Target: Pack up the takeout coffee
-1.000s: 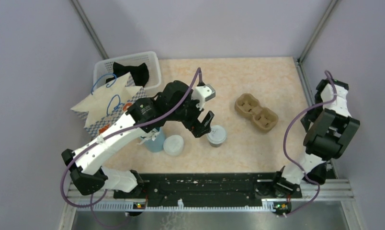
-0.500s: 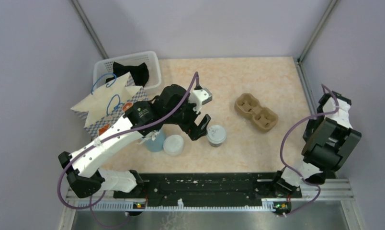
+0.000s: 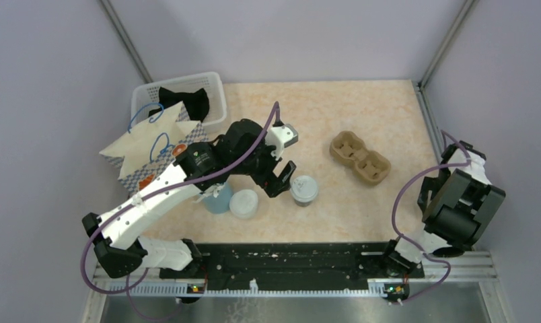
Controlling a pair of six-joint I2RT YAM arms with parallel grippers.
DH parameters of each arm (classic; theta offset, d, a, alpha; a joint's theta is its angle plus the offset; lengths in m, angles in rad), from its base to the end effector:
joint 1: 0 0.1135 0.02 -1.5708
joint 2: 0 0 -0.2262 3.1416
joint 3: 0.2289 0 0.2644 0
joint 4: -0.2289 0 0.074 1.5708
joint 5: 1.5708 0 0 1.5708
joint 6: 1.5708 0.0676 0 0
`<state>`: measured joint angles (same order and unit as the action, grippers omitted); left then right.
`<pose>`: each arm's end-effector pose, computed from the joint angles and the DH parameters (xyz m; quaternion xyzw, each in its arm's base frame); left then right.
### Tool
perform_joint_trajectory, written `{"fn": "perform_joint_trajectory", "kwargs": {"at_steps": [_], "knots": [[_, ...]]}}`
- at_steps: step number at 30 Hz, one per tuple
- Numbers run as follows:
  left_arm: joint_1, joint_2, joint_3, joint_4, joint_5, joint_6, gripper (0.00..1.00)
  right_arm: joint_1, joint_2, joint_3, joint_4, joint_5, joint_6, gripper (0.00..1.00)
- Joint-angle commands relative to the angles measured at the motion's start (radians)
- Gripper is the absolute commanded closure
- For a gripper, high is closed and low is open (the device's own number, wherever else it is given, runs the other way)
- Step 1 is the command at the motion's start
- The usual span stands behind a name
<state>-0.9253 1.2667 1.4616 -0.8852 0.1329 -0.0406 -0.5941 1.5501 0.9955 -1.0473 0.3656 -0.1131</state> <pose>0.1745 -0.2466 0.3483 0.4120 0.8037 -0.2507 0.3487 0.2032 -0.1664 0.1180 -0.2315 -0.9556 0.1652 0.0773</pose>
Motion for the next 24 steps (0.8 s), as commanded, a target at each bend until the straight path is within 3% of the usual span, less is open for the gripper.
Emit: {"fn": "perform_joint_trajectory", "kwargs": {"at_steps": [1,5,13,16,24], "knots": [[-0.004,-0.011,-0.005,0.005,-0.019,0.019,0.02,-0.010,0.032,-0.011,0.101,0.023,-0.005,0.01],[-0.004,-0.001,-0.007,0.009,-0.008,0.018,0.02,-0.011,0.055,-0.009,0.144,0.080,-0.005,0.04],[-0.004,0.007,-0.010,0.009,-0.003,0.016,0.02,-0.006,0.134,0.084,0.150,0.138,0.040,0.35],[-0.004,0.007,-0.016,0.011,0.006,0.015,0.02,0.021,0.160,0.116,0.147,0.153,0.090,0.42],[-0.004,0.013,-0.032,0.011,0.007,0.009,0.02,0.200,0.330,0.322,0.019,0.077,0.268,0.42]]}}
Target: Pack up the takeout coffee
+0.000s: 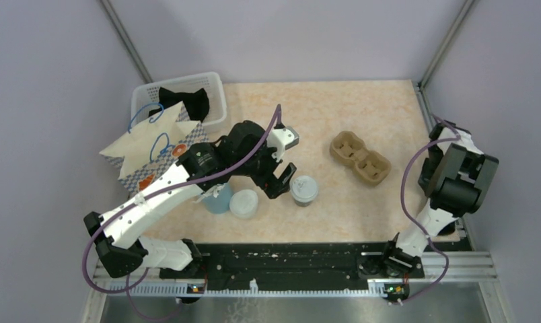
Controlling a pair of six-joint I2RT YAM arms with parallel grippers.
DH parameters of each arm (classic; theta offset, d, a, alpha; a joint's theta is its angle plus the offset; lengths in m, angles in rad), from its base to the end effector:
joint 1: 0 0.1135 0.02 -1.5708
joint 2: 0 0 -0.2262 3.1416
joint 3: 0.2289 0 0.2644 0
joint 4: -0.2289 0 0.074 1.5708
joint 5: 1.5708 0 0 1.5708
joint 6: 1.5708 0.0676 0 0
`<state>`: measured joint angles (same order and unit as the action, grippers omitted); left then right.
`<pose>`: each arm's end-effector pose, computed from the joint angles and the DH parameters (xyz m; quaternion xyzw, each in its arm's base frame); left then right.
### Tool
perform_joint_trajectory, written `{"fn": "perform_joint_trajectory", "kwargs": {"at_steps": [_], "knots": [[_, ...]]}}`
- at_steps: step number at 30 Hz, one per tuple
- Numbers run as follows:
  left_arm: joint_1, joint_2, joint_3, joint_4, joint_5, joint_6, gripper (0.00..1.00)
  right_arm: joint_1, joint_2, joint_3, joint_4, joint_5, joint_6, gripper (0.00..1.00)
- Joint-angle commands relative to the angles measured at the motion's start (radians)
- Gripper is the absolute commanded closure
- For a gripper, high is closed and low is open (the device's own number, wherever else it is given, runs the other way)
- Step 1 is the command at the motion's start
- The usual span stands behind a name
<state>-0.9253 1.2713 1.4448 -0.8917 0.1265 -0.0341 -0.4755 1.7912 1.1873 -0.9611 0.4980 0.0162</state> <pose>0.1753 -0.2470 0.3404 0.4152 0.8087 -0.2415 0.3395 0.2664 -0.1735 0.1040 -0.2366 -0.9398 0.2406 0.0534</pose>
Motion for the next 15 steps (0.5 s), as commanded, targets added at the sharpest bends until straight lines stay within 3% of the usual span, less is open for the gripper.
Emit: {"fn": "perform_joint_trajectory", "kwargs": {"at_steps": [1,7,15], "knots": [[-0.004,0.011,-0.020,0.021,0.026,-0.005,0.02,0.097,0.109,0.149,-0.091,-0.080,0.180,0.41],[-0.015,0.042,-0.016,0.034,0.076,-0.026,0.02,0.119,0.105,0.146,-0.110,-0.368,0.410,0.41],[-0.015,0.051,-0.021,0.036,0.104,-0.036,0.02,0.120,0.094,0.143,-0.088,-0.472,0.459,0.29]]}}
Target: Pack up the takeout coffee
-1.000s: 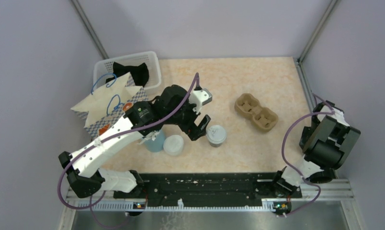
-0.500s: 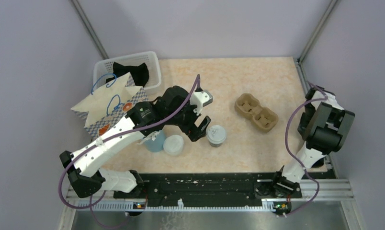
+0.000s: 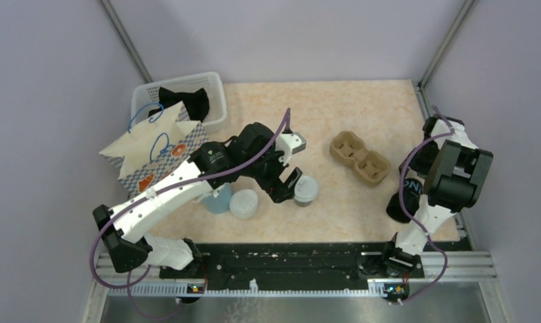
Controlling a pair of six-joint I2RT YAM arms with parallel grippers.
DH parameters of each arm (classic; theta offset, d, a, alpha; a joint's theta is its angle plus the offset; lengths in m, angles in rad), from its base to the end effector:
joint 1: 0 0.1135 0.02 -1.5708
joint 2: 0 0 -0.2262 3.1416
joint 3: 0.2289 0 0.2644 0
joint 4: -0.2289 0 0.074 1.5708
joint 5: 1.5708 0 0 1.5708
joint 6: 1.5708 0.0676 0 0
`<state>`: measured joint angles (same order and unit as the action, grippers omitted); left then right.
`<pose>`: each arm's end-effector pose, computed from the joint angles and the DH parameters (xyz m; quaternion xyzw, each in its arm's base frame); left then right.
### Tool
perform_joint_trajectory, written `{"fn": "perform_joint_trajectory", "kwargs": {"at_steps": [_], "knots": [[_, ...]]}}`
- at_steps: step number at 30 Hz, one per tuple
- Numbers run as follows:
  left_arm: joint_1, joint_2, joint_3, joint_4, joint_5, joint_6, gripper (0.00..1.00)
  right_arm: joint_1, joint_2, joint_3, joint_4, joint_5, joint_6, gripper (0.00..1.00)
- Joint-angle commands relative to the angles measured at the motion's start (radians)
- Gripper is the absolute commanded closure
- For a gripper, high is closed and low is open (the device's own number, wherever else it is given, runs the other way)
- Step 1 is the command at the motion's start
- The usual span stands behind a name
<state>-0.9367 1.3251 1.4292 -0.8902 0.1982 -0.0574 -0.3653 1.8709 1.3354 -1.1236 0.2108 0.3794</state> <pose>0.1753 -0.2608 0.3201 0.4256 0.8159 -0.2618 0.2908 0.3000 -0.1299 0.1102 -0.3571 -0.9271 0.1054 0.0431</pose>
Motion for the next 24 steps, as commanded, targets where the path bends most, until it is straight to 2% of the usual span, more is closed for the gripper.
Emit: {"fn": "perform_joint_trajectory", "kwargs": {"at_steps": [1,3,6,10,13,16,20,22,24], "knots": [[-0.004,-0.002,-0.002,0.032,0.032,-0.012,0.02,0.010,0.010,0.006,0.067,-0.204,0.105,0.26],[-0.004,0.000,0.006,0.029,0.028,-0.012,0.02,0.011,-0.007,0.032,0.059,-0.302,0.123,0.20],[-0.002,-0.004,0.005,0.027,0.025,-0.010,0.02,0.010,-0.053,0.061,0.034,-0.409,0.147,0.03],[-0.002,-0.015,0.002,0.030,0.021,-0.006,0.02,0.011,-0.152,0.086,-0.024,-0.423,0.148,0.01],[-0.002,-0.028,-0.001,0.034,0.014,0.000,0.02,0.012,-0.252,0.095,-0.042,-0.397,0.090,0.01],[-0.002,-0.047,-0.010,0.034,0.011,0.005,0.02,0.072,-0.335,0.143,-0.089,-0.238,-0.078,0.01],[-0.003,-0.070,-0.034,0.033,-0.001,0.010,0.02,0.340,-0.393,0.178,-0.077,0.109,-0.403,0.01],[-0.004,-0.077,-0.036,0.033,-0.005,0.011,0.02,0.488,-0.386,0.169,-0.084,0.248,-0.470,0.01],[-0.009,-0.082,-0.035,0.033,-0.008,0.011,0.02,0.580,-0.385,0.143,-0.108,0.296,-0.503,0.01]]}}
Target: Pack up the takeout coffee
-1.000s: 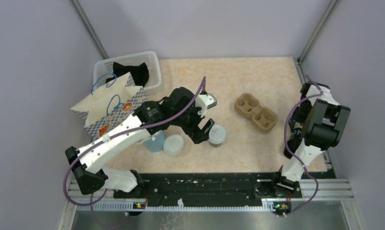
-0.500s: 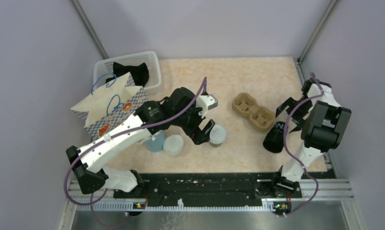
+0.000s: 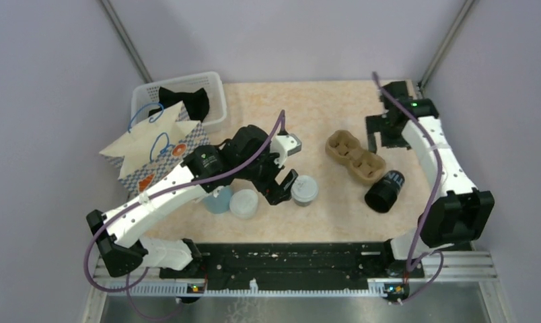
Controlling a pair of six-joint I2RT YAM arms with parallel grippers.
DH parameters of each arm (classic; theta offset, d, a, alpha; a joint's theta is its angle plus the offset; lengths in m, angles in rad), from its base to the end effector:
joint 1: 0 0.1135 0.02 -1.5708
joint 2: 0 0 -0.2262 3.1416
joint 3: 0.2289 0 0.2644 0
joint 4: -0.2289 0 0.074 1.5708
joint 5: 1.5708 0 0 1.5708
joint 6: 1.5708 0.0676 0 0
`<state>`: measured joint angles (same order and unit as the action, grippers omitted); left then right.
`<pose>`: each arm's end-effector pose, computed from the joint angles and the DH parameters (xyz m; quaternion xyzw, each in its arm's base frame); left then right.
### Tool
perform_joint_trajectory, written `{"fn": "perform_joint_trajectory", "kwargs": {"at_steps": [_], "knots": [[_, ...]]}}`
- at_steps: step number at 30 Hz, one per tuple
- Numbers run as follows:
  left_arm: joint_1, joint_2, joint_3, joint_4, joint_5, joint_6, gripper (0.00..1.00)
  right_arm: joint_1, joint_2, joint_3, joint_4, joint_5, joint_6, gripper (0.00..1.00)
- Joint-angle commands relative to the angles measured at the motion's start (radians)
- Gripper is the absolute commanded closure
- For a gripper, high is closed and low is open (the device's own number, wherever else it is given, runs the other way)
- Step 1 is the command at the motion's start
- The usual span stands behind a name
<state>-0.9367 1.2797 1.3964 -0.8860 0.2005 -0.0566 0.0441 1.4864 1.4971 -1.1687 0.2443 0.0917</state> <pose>0.1696 -0.2534 0.3222 0.4256 0.8122 -0.2660 0.2973 0.3142 -0.0025 0.2738 0.0481 0.9706 -0.1052 0.2110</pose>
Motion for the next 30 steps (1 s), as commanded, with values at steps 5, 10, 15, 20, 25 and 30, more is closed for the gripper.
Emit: {"fn": "perform_joint_trajectory", "kwargs": {"at_steps": [5,10,15,20,25,30], "knots": [[-0.013,-0.058,-0.017,0.024,-0.022,0.015,0.02,0.419,-0.097,-0.224,-0.100,0.333,-0.336,0.01],[-0.014,-0.072,-0.019,0.018,-0.029,0.013,0.02,0.457,-0.203,-0.368,-0.088,0.230,-0.385,0.01],[-0.014,-0.061,-0.003,0.018,-0.029,0.011,0.02,0.533,-0.271,-0.544,-0.022,0.217,-0.438,0.01],[-0.014,-0.044,0.011,0.024,-0.021,0.005,0.02,0.534,-0.321,-0.728,0.198,0.397,-0.522,0.03],[-0.013,-0.034,0.013,0.019,-0.034,0.004,0.02,0.535,-0.380,-0.875,0.440,0.595,-0.632,0.14],[-0.013,-0.021,0.028,0.009,-0.041,0.005,0.02,0.534,-0.427,-0.945,0.621,0.592,-0.707,0.33]]}}
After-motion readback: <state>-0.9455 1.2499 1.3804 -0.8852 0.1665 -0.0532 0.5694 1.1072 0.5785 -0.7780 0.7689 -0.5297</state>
